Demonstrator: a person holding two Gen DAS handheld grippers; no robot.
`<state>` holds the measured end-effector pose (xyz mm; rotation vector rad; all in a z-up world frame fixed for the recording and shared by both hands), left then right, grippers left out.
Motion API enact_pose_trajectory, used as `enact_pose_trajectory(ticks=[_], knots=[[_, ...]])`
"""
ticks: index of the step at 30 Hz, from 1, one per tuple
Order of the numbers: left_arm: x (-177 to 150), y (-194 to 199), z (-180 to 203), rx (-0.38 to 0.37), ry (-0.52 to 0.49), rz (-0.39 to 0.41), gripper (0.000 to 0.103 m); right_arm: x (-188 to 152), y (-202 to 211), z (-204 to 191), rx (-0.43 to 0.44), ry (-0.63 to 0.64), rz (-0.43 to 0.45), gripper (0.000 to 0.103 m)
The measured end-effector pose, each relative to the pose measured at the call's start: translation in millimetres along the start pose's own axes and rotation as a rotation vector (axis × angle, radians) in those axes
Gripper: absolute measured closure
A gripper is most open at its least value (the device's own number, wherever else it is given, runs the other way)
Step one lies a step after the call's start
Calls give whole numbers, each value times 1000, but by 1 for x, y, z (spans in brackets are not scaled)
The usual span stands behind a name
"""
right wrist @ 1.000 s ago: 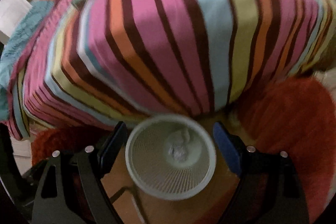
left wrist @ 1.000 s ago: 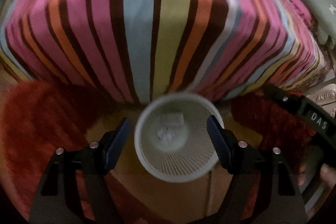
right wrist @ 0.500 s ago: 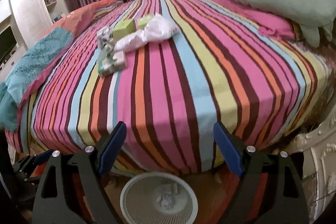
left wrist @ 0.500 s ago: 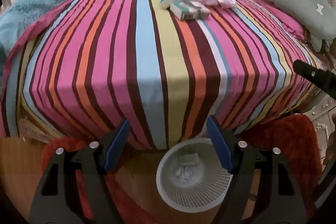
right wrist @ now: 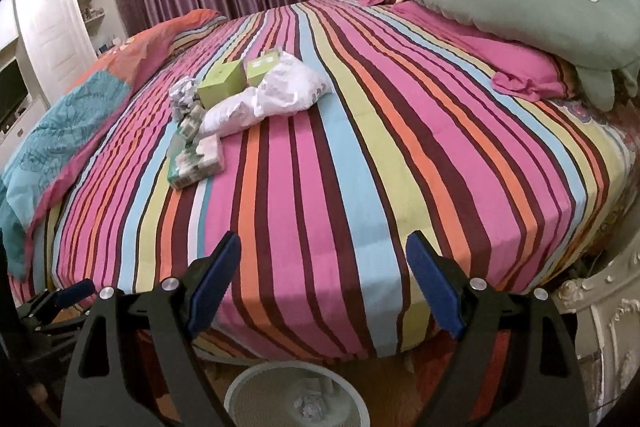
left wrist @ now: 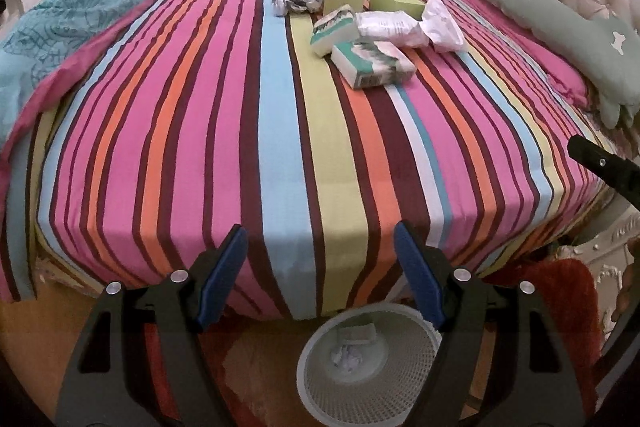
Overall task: Collect trash
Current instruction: 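Grasp the green tissue pack with the left gripper while the right gripper grasps the white plastic bag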
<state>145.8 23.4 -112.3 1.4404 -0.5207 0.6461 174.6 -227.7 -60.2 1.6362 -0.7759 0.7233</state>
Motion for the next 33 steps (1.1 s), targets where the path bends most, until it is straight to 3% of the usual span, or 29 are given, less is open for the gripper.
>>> enact_pose_trajectory(ticks=[8, 18, 24, 33], knots=[[27, -21, -6, -4, 49, -10, 29, 19, -17, -7, 27, 3, -2, 23], [86, -65, -16, 6, 82, -37, 29, 46, -53, -17, 48, 29, -8, 23], [118, -90, -15, -58, 121, -55, 29, 66, -76, -19, 88, -23, -19, 23], [151, -123, -10, -94, 141, -71, 29, 92, -112, -24, 119, -50, -33, 23]])
Point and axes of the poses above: each gripper's, at about its wrist camera, not at the fingertips, and y roughly against the way its jaws point, z to its right, x to its top, the point moved 5 cm from there along -y, roughly the way its jaws point, and after that the axes turned 9 degrees about z, right-handed, at the moved point
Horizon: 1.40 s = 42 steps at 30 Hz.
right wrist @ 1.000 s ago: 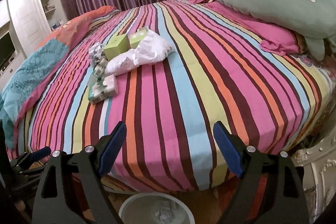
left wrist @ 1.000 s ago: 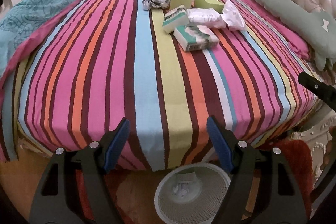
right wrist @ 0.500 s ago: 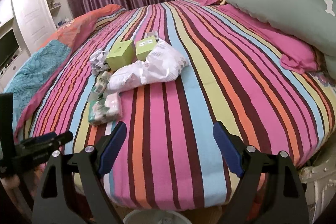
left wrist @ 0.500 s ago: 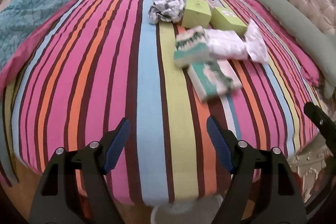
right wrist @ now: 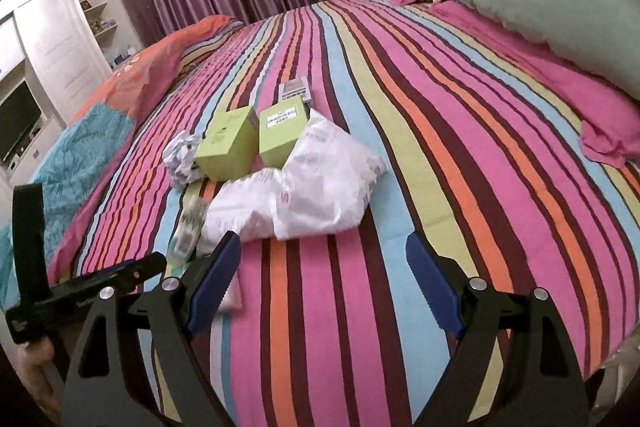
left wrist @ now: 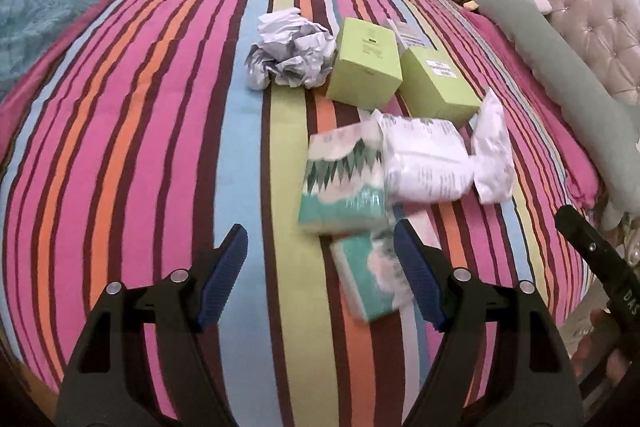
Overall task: Collect trash
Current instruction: 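Grasp the green tissue pack with the left gripper while the right gripper grasps the white plastic bag, then lift the tissue pack and plastic bag and carry them toward the wastebasket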
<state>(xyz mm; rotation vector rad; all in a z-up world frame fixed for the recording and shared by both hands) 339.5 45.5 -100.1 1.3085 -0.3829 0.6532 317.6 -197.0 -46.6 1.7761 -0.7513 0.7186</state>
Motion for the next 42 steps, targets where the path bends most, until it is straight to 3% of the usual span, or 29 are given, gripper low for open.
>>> enact_pose_trajectory(ticks=[13, 26, 30, 31, 33, 34, 42], knots=[[15, -45, -6, -80, 94, -90, 29, 12, -44, 7, 26, -87, -76, 23], [26, -67, -4, -27, 54, -86, 29, 12, -85, 12, -13, -93, -169, 23], [30, -75, 6, 36, 0, -91, 29, 7, -99, 15, -18, -126, -206, 23], [31, -77, 9, 53, -15, -89, 32, 8, -99, 17, -15, -146, -200, 23], [33, -79, 11, 81, -40, -82, 49, 9, -98, 20, -7, -165, -192, 24], [35, -79, 11, 83, -45, -77, 52, 10, -97, 20, -4, -165, -191, 29], [32, -60, -1, 72, -5, -34, 53, 13, -64, 18, -12, -63, -119, 33]])
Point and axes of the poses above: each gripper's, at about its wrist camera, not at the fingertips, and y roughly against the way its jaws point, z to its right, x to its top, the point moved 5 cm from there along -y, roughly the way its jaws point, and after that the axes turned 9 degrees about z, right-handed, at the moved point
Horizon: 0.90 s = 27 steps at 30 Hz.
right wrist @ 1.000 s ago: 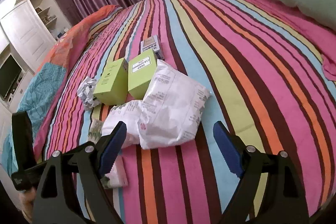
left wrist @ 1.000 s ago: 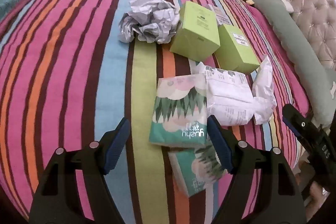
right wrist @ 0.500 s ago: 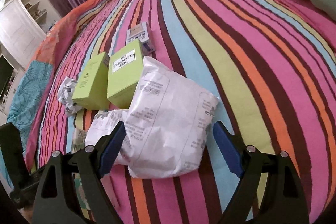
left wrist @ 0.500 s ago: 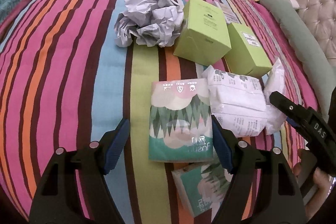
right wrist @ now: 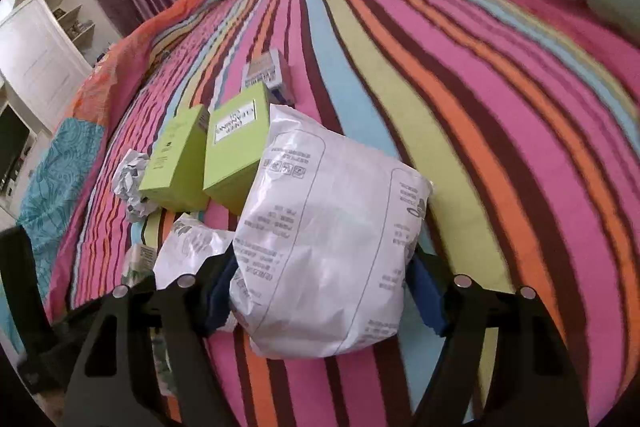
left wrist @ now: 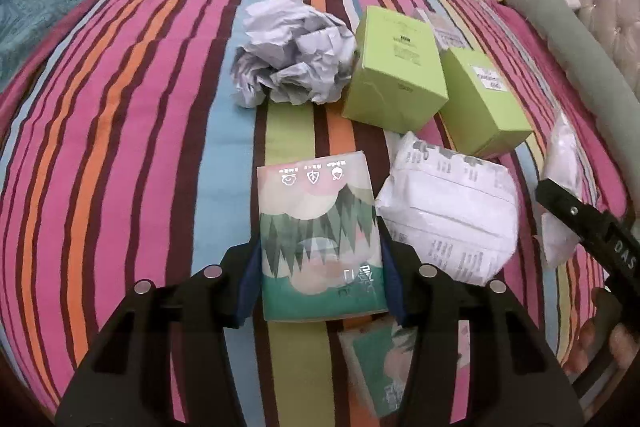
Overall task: Collect trash
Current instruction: 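Lift the tissue pack and plastic bag and carry them toward the wastebasket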
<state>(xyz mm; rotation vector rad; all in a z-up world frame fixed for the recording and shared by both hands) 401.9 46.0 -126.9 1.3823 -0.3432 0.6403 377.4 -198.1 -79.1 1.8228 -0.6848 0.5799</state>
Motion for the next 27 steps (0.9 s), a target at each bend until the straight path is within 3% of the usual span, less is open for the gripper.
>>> enact_pose_trajectory(ticks=[4, 12, 27], knots=[[-5, 18, -3, 39, -45, 46, 53, -1, 19, 2, -23, 58, 35, 33], [-21, 48, -20, 65, -24, 71, 53, -22, 43, 5, -35, 60, 22, 33], [-72, 117, -16, 50, -69, 145, 53, -55, 101, 2, -6, 28, 61, 33]])
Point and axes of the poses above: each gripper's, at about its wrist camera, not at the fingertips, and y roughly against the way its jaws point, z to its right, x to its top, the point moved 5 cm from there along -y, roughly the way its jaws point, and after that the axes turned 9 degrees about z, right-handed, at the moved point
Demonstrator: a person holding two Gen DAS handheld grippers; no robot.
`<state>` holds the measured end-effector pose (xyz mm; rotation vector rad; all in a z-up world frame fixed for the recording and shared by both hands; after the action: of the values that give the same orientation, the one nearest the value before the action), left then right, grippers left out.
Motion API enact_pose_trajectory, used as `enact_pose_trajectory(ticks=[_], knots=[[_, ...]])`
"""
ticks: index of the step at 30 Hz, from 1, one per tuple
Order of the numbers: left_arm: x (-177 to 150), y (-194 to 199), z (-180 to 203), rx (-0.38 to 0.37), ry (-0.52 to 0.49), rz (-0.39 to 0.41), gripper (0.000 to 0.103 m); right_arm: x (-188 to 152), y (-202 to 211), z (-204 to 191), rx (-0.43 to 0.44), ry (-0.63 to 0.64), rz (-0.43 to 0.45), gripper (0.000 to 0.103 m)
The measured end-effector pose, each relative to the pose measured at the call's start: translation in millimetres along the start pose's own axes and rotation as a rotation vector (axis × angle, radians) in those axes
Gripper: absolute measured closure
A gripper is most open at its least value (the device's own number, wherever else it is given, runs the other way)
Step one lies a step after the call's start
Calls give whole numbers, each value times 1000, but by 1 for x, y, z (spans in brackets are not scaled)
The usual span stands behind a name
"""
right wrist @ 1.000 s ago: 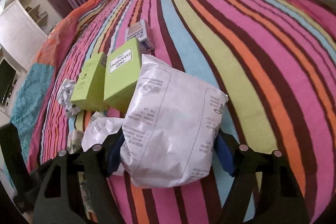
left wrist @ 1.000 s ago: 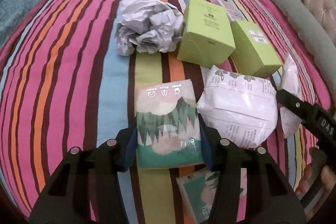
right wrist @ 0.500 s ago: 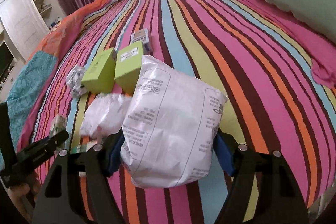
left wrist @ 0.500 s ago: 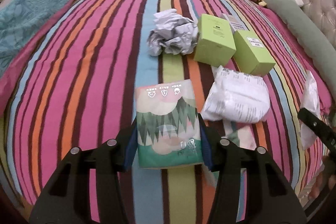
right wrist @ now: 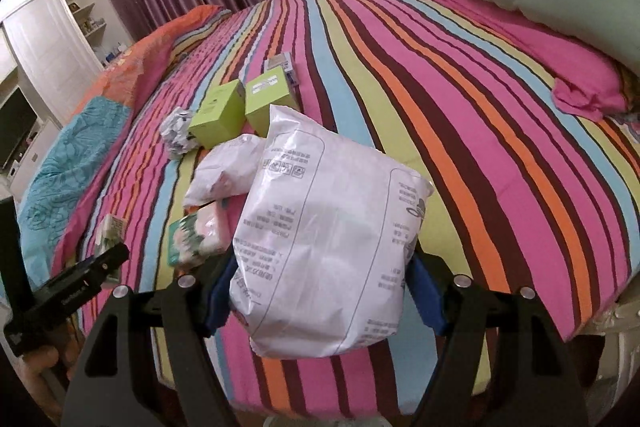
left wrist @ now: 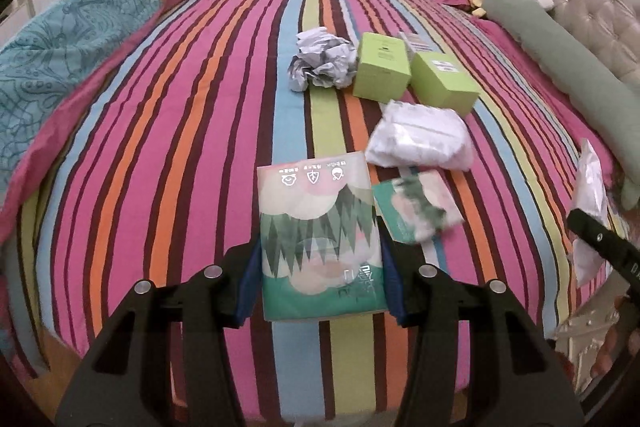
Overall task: Collect trash
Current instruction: 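Lift the tissue pack and plastic bag and carry them toward the wastebasket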
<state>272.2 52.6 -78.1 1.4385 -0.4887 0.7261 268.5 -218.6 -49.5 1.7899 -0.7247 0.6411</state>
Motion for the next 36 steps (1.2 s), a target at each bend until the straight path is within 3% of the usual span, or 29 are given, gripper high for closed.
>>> enact_pose_trajectory(ticks=[14, 20, 26, 36], knots=[[-53, 63, 10, -25, -16, 44, 53, -35, 53, -14, 42, 13, 45, 33], [-83, 80, 10, -39, -14, 27, 53, -54, 71, -22, 59, 40, 40, 33], [-126, 93, 19, -72, -19, -26, 53, -76, 82, -29, 57, 75, 27, 33], [-202, 84, 31, -94, -3, -215, 53, -128, 80, -26, 28, 47, -78, 33]])
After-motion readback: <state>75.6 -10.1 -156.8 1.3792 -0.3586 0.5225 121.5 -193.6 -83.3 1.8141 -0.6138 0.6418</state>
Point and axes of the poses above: each gripper's, at about its wrist camera, not at the fingertips, and y roughly against the way its jaws point, z to its right, x to its top, the point moved 5 cm from there along -y, roughly the way its jaws point, and after that the axes turned 9 degrees about z, right-handed, at the moved point
